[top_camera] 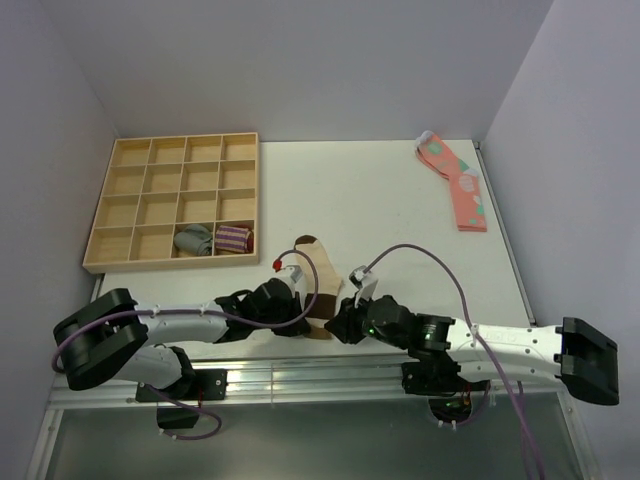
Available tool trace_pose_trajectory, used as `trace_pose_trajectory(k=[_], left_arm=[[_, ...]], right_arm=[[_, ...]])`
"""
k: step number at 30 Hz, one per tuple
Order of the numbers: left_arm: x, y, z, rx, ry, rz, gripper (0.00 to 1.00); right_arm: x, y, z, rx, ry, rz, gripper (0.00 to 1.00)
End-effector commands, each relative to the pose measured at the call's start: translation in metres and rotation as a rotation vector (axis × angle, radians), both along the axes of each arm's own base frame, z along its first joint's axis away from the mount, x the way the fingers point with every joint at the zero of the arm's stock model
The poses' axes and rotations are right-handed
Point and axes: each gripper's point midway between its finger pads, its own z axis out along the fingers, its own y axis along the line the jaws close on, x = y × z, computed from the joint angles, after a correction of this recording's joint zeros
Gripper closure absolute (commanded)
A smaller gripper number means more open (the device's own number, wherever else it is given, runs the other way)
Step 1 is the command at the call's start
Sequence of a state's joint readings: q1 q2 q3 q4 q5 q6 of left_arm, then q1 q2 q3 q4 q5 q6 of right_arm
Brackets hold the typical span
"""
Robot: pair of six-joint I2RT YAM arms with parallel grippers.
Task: Roll the socks
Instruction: Roll the sock at the center of the board.
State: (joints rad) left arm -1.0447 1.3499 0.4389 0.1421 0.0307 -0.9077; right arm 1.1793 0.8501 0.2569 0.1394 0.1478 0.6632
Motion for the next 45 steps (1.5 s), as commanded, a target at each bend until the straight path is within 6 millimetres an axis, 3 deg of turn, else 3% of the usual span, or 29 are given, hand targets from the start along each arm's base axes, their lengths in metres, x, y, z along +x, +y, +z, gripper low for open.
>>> trace_pose_trajectory(k=[1,12,19,39,45], left_arm=[[-0.008,0.011,-0.008,0.074,0.05,-0.05,1.0],[-0.009,0.005,-0.006,0.091,0.083,-0.079,1.0],[-0.009,0.002,-0.007,0.092,0.092,-0.083,1.0],[-0.005,0.0,-0.007,0.101,0.102,-0.076,1.0],[-0.001,0.004,-0.007,0.105,0.112,-0.067,1.0]], right_arm=[[0.013,0.013,0.018,0.028,-0.117,-0.034,0.67],[0.006,0.029,0.005,-0.021,-0.184,0.012,0.67],[0.004,0.032,-0.016,-0.068,-0.172,0.018,0.68],[-0.002,0.022,-0.061,-0.179,-0.124,-0.007,0.68],[-0.006,0.022,-0.067,-0.214,-0.139,-0.01,0.61]])
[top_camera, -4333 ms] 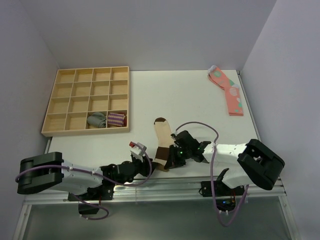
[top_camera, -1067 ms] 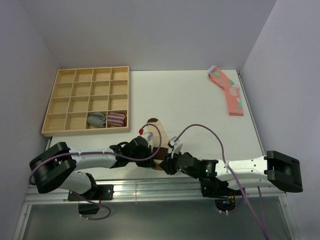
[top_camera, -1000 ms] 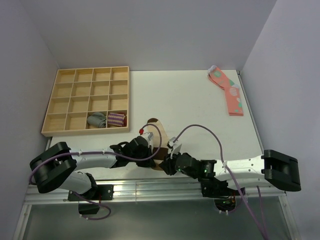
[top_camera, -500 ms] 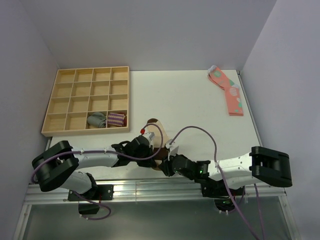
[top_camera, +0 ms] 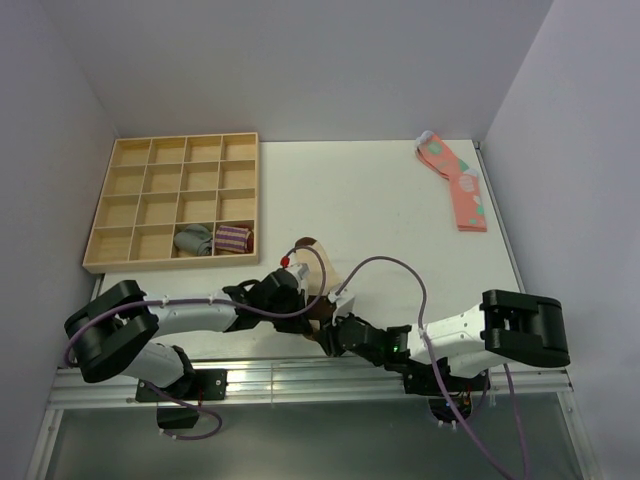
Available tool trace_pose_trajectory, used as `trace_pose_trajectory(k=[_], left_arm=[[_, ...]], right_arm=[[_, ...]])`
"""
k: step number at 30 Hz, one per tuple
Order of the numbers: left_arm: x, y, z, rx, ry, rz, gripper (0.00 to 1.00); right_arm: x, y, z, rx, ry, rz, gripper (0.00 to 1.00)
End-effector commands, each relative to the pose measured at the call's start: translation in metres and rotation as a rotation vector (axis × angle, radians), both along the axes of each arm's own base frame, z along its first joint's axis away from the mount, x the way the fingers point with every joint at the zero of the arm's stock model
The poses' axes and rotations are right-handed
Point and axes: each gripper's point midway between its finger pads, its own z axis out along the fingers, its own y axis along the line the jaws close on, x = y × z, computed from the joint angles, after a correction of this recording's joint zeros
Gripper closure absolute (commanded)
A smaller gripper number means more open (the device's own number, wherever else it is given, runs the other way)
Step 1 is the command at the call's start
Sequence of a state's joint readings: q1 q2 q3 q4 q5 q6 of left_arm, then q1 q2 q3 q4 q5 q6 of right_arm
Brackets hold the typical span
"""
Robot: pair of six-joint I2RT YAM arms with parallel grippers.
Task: Roll the socks
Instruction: Roll the sock at the center of the board.
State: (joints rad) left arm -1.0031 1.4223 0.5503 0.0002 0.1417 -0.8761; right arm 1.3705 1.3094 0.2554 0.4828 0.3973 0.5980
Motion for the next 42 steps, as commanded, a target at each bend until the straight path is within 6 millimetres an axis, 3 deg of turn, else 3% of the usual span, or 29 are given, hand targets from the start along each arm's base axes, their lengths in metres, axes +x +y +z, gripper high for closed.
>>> trace_pose_trajectory(k=[1,11,27,39,42], left_arm=[[0.003,0.01,-0.006,0.053,0.01,-0.007,1.0],[0.015,0.017,-0.006,0.08,0.05,0.005,1.0],[0.02,0.02,-0.001,0.069,0.08,0.007,1.0],[0.016,0.016,0.003,0.027,0.094,0.006,0.94],[0.016,0.015,0.007,0.015,0.087,0.012,0.88]], right_arm=[[-0.002,-0.003,-0.008,-0.038,-0.011,-0.017,0.61],[-0.008,0.001,-0.019,-0.133,-0.039,-0.021,0.57],[-0.014,-0.011,-0.041,-0.212,-0.012,-0.087,0.56],[-0.019,-0.032,-0.057,-0.207,0.055,-0.165,0.69],[-0.021,-0.034,-0.06,-0.189,0.076,-0.178,0.71]])
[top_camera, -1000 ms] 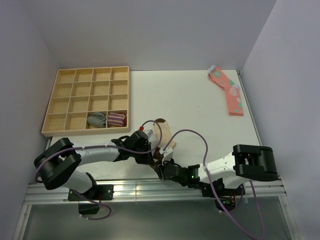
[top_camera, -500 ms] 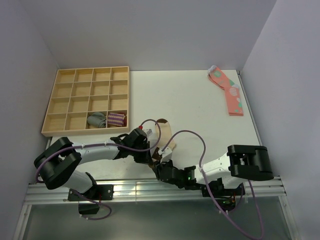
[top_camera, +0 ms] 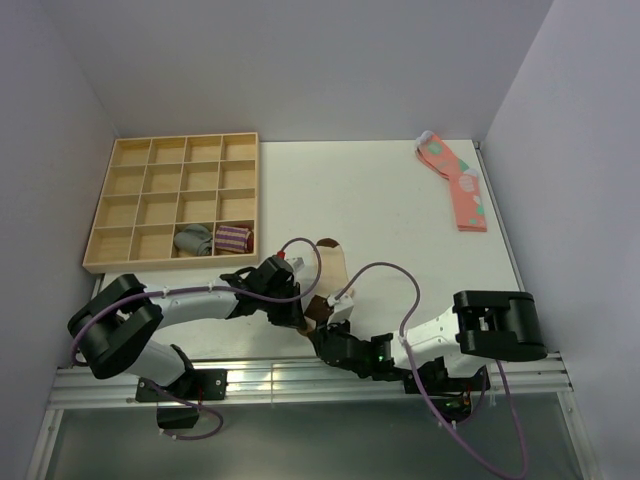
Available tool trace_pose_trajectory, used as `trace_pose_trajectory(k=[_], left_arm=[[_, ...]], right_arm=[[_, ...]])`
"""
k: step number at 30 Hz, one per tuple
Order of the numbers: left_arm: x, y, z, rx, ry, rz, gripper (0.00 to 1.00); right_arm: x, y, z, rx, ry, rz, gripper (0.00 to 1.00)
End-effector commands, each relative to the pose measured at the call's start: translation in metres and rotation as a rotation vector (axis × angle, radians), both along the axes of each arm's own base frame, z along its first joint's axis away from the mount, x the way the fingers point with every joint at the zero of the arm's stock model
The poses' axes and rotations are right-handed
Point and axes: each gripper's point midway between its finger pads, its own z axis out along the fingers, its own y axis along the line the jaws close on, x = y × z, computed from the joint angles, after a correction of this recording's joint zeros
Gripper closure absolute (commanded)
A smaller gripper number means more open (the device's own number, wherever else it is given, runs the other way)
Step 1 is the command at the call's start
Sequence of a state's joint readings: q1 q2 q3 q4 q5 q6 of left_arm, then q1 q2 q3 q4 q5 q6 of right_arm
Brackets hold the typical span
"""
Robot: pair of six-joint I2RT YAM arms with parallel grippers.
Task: Roll the socks
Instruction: Roll the sock at the center of the board.
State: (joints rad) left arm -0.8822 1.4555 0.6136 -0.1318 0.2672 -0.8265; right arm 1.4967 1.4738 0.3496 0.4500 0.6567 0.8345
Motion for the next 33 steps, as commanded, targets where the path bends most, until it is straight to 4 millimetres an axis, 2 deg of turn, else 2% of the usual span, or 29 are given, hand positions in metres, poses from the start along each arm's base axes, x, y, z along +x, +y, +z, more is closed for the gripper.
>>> trace_pose_trajectory(k=[1,6,9,13,18,25,33], left_arm=[[0.006,0.0,0.007,-0.016,-0.032,0.012,0.8],[0.019,0.002,0.023,-0.033,-0.109,0.059,0.62],[0.029,0.007,0.031,-0.031,-0.168,0.103,0.55],[0.039,0.009,0.034,-0.025,-0.219,0.139,0.53],[0.046,0.001,0.03,-0.05,-0.253,0.12,0.52],[0.042,-0.024,0.028,-0.126,-0.271,0.027,0.52],[0.033,-0.044,0.011,-0.117,-0.249,-0.038,0.54]], right_arm=[[-0.021,-0.048,-0.053,-0.184,0.107,0.017,0.72],[-0.027,-0.051,-0.055,-0.131,0.155,0.007,0.73],[-0.031,-0.052,-0.053,-0.097,0.185,0.005,0.73],[-0.036,-0.053,-0.048,-0.048,0.21,0.021,0.73],[-0.04,-0.053,-0.043,-0.015,0.234,0.037,0.73],[-0.043,-0.054,-0.043,-0.008,0.258,0.041,0.73],[-0.043,-0.058,-0.045,-0.009,0.267,0.034,0.73]])
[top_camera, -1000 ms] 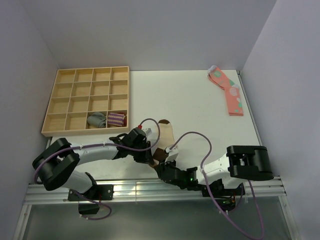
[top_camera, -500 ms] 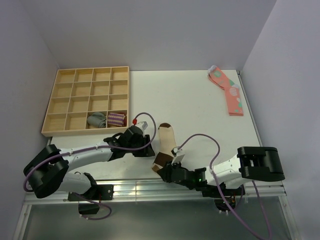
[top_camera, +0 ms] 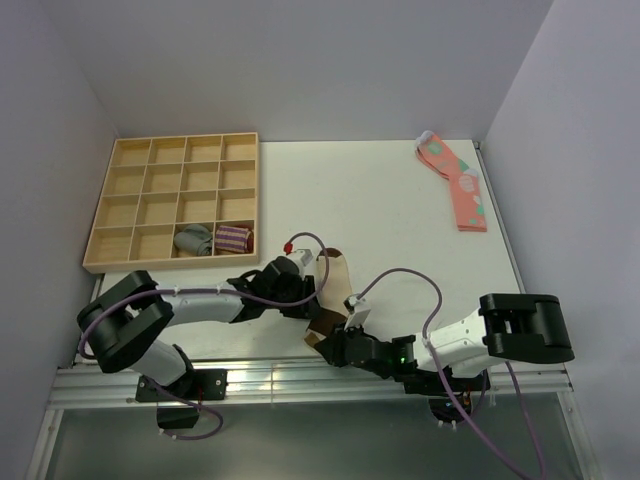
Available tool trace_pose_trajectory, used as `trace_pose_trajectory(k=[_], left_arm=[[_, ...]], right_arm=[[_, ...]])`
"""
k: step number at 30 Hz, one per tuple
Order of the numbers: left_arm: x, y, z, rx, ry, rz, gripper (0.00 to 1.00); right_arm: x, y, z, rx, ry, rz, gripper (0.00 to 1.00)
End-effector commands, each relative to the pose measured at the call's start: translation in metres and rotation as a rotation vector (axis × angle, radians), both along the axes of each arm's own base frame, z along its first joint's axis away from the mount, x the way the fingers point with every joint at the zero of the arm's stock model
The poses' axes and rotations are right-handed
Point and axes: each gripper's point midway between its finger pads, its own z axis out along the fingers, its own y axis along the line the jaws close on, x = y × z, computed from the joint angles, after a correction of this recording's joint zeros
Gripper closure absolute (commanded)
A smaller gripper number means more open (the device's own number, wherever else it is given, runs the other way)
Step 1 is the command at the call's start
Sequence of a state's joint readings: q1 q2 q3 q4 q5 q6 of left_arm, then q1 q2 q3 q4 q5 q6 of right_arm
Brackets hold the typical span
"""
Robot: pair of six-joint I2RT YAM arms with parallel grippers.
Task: Roll the socks
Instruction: Roll the sock at the center of the board.
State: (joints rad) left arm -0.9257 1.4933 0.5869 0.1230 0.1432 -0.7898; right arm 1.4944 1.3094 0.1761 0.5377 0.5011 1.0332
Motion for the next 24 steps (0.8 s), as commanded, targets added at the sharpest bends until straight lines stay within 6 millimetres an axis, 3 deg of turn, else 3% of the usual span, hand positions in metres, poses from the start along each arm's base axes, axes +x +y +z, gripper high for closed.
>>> trace_pose_trajectory(k=[1,5,9,20,24], left_arm=[[0.002,-0.019,0.003,-0.02,-0.034,-0.05,0.55],[0.002,-0.016,-0.016,0.042,-0.01,-0.037,0.67],[0.002,-0.009,-0.026,0.087,0.005,-0.006,1.0],[0.023,0.044,-0.033,0.18,0.003,0.225,1.0],[0.031,0.058,-0.033,0.18,-0.001,0.278,1.0]], right_arm=[[-0.013,-0.044,-0.047,-0.216,0.053,0.041,0.73],[-0.013,-0.045,-0.046,-0.209,0.057,0.04,0.73],[-0.012,-0.047,-0.044,-0.209,0.06,0.032,0.73],[0.008,-0.04,-0.028,-0.221,0.028,0.053,0.73],[0.019,-0.027,-0.016,-0.208,0.022,0.095,0.73]])
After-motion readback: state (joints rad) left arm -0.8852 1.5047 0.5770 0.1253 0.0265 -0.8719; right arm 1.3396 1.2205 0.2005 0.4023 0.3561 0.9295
